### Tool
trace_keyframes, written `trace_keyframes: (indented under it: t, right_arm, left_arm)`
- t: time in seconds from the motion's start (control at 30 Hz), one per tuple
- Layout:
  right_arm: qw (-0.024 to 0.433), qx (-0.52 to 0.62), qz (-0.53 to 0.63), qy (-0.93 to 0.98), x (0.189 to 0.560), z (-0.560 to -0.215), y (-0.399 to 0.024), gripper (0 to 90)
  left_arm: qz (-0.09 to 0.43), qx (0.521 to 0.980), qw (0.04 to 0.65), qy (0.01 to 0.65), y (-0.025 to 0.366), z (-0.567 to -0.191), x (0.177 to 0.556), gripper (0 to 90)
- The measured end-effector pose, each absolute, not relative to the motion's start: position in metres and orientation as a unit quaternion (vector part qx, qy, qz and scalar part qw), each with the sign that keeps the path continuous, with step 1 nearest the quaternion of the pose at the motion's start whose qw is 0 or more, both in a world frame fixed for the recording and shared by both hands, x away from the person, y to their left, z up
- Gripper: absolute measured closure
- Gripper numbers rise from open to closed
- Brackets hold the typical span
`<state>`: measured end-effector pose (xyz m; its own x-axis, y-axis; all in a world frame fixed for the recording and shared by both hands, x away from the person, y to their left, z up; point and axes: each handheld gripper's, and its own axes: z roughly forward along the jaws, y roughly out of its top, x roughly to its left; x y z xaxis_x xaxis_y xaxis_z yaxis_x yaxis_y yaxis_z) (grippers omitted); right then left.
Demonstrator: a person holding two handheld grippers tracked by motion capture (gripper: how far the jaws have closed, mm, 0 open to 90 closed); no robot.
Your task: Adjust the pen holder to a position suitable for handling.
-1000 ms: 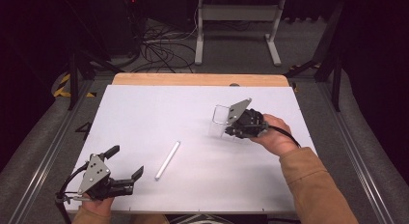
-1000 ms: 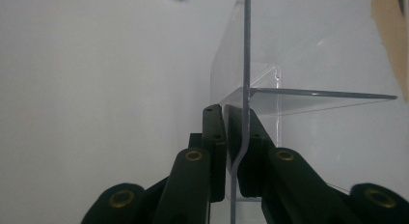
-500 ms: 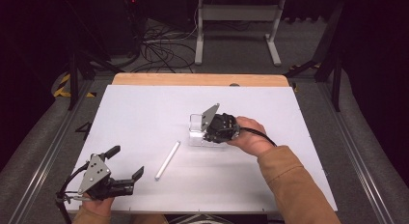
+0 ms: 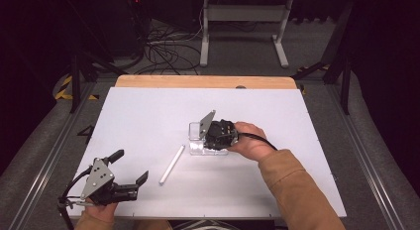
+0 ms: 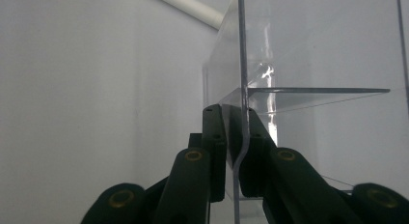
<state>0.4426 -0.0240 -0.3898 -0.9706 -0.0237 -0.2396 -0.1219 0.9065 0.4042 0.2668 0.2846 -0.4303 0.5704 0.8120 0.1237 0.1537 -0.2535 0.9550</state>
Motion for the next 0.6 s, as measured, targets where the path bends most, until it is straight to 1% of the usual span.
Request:
trace_keyframes:
  t: [0.27,0.6]
  right_arm:
    - [0.119,-0.044,0.213,0.969,0.4429,-0.3913,-0.0221,80.8]
    - [0.124,-0.028,0.212,0.969,0.442,-0.3918,-0.0186,80.8]
  left_arm:
    - [0.32,0.722,0.513,0.336,0.2844,-0.4306,0.2667,3.3]
    - [0.321,0.723,0.513,0.333,0.283,-0.4301,0.2681,3.2]
